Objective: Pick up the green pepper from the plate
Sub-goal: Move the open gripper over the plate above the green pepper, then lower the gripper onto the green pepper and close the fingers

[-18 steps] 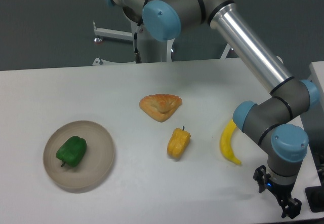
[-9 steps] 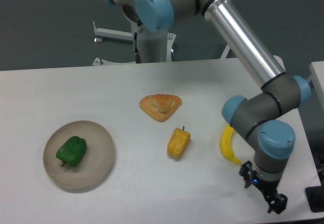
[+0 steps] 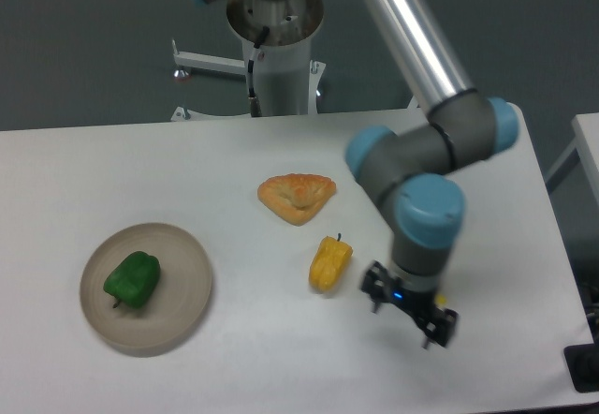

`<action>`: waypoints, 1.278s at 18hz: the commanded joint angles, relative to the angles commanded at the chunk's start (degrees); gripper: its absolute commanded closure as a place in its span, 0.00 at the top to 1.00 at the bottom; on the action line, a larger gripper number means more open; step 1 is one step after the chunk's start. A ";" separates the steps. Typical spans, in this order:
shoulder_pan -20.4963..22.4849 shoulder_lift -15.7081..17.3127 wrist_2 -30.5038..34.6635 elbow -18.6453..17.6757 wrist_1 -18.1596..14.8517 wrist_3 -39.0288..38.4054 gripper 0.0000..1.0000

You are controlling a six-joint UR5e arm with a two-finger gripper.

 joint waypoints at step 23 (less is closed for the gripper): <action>-20.75 7.83 -6.41 -18.91 11.87 -30.80 1.00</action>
